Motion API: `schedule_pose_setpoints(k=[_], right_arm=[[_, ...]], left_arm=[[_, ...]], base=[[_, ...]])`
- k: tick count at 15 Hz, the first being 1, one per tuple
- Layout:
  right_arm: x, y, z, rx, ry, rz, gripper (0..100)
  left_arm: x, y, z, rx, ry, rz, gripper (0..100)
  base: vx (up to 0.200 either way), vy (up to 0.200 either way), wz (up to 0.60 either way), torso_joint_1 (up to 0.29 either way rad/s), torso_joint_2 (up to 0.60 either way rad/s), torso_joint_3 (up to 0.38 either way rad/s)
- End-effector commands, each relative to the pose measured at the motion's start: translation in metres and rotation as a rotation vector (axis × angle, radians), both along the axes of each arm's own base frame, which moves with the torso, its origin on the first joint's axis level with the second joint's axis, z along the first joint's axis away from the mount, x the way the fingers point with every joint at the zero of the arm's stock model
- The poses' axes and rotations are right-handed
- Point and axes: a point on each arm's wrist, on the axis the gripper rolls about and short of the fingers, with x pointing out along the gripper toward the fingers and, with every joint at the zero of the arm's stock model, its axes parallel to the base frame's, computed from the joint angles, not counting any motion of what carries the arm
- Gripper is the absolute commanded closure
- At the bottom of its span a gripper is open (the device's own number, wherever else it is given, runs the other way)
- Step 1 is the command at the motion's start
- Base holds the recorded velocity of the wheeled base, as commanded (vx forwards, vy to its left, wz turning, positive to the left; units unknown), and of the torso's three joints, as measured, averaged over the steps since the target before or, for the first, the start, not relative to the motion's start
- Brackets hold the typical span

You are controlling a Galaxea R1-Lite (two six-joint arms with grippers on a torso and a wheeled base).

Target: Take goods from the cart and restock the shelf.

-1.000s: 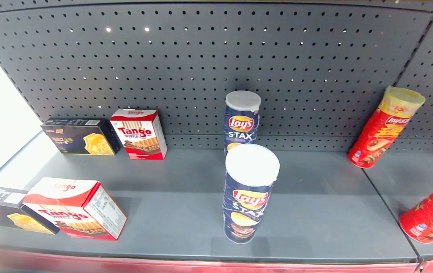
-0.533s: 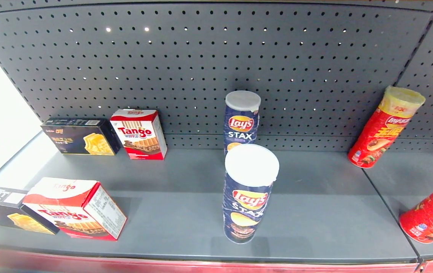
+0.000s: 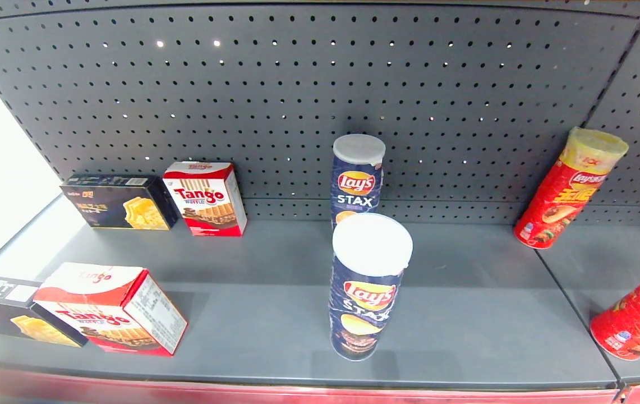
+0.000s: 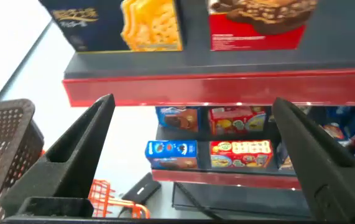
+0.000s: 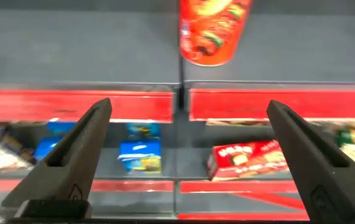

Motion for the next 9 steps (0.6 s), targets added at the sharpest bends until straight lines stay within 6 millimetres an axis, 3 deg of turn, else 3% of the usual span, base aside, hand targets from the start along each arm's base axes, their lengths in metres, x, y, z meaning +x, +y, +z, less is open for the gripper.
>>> schedule_pose_setpoints(k=[1, 5, 9], right_arm=[[-0.0002, 0.0009, -0.0004, 0.002, -0.003, -0.053, 0], [-0.0002, 0.0009, -0.0004, 0.001, -0.003, -0.051, 0], [-0.0064, 0.0, -0.0021, 0.001, -0.078, 0.006, 0]], left_arm=[[0.0009, 0.0006, -0.0035, -0.005, 0.007, 0.026, 0], [0.0011, -0.0003, -0.0041, -0.08, 0.006, -0.008, 0], [0.0008, 0.002, -0.0039, -0.094, -0.001, 0.112, 0]], base=[[0.0, 0.0, 0.0, 0.0, 0.0, 0.0], [0.0, 0.0, 0.0, 0.0, 0.0, 0.0], [0.0, 0.0, 0.0, 0.0, 0.0, 0.0]])
